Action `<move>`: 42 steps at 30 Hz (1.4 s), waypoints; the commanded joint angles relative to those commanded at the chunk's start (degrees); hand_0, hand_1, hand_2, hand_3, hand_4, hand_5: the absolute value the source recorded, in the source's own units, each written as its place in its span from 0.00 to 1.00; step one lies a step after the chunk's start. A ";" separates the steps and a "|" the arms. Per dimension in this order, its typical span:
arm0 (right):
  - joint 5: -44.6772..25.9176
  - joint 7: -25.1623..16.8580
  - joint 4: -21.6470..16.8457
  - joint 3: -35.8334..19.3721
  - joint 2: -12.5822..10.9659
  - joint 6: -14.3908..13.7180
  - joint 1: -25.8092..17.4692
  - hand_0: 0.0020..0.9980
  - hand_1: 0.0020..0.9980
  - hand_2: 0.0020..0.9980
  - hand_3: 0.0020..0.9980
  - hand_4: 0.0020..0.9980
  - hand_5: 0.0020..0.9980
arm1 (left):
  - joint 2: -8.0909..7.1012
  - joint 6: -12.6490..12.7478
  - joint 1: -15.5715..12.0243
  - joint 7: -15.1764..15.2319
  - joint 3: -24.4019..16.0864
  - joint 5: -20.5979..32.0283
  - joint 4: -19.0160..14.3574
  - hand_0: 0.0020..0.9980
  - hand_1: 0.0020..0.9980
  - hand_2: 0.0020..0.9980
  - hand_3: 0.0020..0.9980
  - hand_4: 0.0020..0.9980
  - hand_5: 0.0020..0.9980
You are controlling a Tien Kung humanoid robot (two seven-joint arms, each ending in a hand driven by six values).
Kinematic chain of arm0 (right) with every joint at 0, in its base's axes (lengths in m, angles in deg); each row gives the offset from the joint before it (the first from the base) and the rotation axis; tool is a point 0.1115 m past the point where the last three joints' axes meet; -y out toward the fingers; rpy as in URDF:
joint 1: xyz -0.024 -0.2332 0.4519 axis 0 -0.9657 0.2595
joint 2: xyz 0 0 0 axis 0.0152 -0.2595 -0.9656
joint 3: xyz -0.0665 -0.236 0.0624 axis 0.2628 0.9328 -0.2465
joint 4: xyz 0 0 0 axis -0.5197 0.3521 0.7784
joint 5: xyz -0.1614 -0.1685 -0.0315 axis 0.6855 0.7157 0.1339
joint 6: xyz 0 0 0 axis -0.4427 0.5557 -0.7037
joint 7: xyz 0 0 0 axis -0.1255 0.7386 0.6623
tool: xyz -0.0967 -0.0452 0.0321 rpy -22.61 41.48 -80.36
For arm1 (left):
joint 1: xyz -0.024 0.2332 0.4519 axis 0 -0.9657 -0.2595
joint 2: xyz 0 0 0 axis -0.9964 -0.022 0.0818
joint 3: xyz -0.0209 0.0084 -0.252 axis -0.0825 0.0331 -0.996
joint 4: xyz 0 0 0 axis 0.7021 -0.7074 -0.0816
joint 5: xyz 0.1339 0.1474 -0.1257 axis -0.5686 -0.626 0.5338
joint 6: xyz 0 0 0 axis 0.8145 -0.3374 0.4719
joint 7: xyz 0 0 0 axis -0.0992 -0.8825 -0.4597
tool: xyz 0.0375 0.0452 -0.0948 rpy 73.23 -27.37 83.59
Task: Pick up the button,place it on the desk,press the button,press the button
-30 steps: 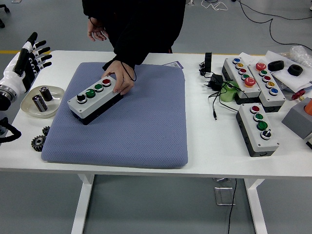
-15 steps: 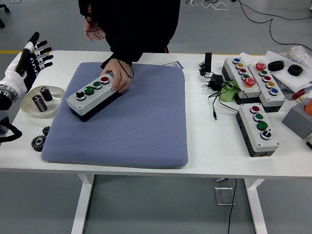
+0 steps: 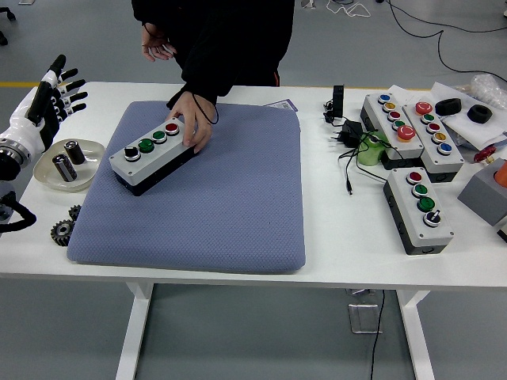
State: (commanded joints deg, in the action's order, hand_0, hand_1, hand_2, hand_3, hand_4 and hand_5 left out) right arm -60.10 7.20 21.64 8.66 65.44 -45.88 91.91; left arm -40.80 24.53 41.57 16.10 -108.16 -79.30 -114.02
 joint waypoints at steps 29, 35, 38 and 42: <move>0.12 -0.06 0.09 0.02 0.03 0.01 0.27 0.79 0.76 0.77 0.61 0.23 0.19 | -0.83 -5.93 -0.29 0.29 -2.33 -2.04 -6.73 0.80 0.84 0.87 0.85 0.87 1.00; -0.03 -0.04 0.08 0.27 0.04 0.07 0.42 0.79 0.76 0.77 0.61 0.23 0.19 | -0.91 -1.10 -0.47 1.18 -3.20 1.01 -5.25 1.00 0.98 1.00 0.96 0.86 1.00; 0.00 -0.02 0.04 0.29 -0.02 0.09 0.47 0.79 0.76 0.77 0.61 0.23 0.19 | -0.86 -1.38 -0.57 0.88 -3.16 1.83 -5.03 0.93 0.91 0.96 0.93 0.86 1.00; 0.01 -0.03 0.04 0.33 -0.05 0.11 0.47 0.79 0.76 0.77 0.61 0.23 0.19 | -0.74 -1.46 -0.53 0.68 -2.89 1.85 -4.89 0.92 0.91 0.96 0.93 0.85 1.00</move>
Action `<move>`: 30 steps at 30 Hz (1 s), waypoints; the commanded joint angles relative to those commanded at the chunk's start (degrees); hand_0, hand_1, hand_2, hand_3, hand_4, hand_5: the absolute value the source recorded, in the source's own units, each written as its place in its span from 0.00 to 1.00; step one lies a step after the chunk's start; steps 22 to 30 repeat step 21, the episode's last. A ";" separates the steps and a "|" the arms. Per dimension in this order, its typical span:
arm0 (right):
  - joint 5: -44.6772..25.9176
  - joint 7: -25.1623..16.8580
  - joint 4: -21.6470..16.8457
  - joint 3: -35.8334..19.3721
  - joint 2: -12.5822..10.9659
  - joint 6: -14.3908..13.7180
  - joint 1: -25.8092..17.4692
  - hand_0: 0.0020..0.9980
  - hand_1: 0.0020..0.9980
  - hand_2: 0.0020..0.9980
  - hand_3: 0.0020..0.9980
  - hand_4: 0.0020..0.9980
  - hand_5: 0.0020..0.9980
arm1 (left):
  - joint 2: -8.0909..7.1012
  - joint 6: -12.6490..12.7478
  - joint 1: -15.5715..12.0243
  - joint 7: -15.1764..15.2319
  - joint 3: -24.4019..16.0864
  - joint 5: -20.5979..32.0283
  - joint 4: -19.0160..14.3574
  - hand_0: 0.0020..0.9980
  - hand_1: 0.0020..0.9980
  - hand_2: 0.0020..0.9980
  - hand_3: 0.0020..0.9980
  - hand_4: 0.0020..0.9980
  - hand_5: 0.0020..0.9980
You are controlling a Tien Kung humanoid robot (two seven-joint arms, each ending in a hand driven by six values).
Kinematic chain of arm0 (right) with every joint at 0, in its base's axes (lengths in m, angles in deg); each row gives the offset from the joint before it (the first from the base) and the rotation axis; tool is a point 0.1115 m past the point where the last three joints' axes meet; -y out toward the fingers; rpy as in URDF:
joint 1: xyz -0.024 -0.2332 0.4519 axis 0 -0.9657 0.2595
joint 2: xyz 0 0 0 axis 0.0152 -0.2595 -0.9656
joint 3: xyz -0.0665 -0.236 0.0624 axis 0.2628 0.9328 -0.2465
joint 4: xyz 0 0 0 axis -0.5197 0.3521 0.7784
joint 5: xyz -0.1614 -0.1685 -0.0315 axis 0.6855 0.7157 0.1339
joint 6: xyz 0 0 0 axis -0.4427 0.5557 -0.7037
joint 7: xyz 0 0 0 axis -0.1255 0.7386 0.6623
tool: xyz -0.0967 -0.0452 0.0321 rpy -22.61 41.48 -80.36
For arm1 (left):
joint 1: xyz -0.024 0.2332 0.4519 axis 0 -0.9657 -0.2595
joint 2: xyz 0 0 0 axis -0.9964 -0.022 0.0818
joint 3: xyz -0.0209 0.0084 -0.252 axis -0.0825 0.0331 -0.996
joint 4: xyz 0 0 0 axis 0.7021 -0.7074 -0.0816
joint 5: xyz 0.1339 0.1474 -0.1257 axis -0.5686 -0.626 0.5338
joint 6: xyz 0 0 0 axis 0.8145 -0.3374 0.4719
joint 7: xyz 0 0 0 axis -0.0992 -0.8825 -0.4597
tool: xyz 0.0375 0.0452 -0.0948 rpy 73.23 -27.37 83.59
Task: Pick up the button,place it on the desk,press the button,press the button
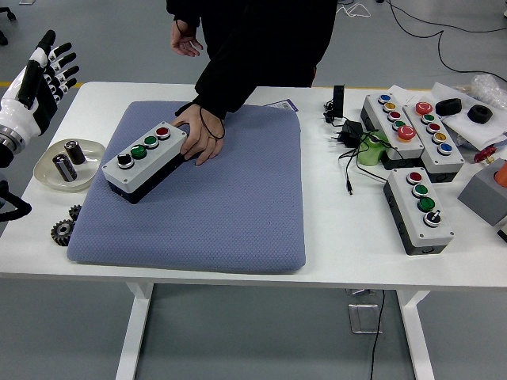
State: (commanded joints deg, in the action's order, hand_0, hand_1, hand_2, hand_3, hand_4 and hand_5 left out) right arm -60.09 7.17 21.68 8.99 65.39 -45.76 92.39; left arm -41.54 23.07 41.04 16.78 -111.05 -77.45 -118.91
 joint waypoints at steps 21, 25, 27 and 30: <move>-0.16 -0.01 0.02 0.10 -0.01 0.00 0.00 0.79 0.76 0.77 0.61 0.23 0.19 | 0.38 0.28 0.66 -0.52 1.12 0.08 0.28 0.91 0.91 0.95 0.92 0.81 1.00; -0.16 -0.01 0.02 0.10 -0.01 0.00 0.00 0.79 0.76 0.77 0.61 0.23 0.19 | 0.38 0.28 0.66 -0.52 1.12 0.08 0.28 0.91 0.91 0.95 0.92 0.81 1.00; -0.16 -0.01 0.02 0.10 -0.01 0.00 0.00 0.79 0.76 0.77 0.61 0.23 0.19 | 0.38 0.28 0.66 -0.52 1.12 0.08 0.28 0.91 0.91 0.95 0.92 0.81 1.00; -0.16 -0.01 0.02 0.10 -0.01 0.00 0.00 0.79 0.76 0.77 0.61 0.23 0.19 | 0.38 0.28 0.66 -0.52 1.12 0.08 0.28 0.91 0.91 0.95 0.92 0.81 1.00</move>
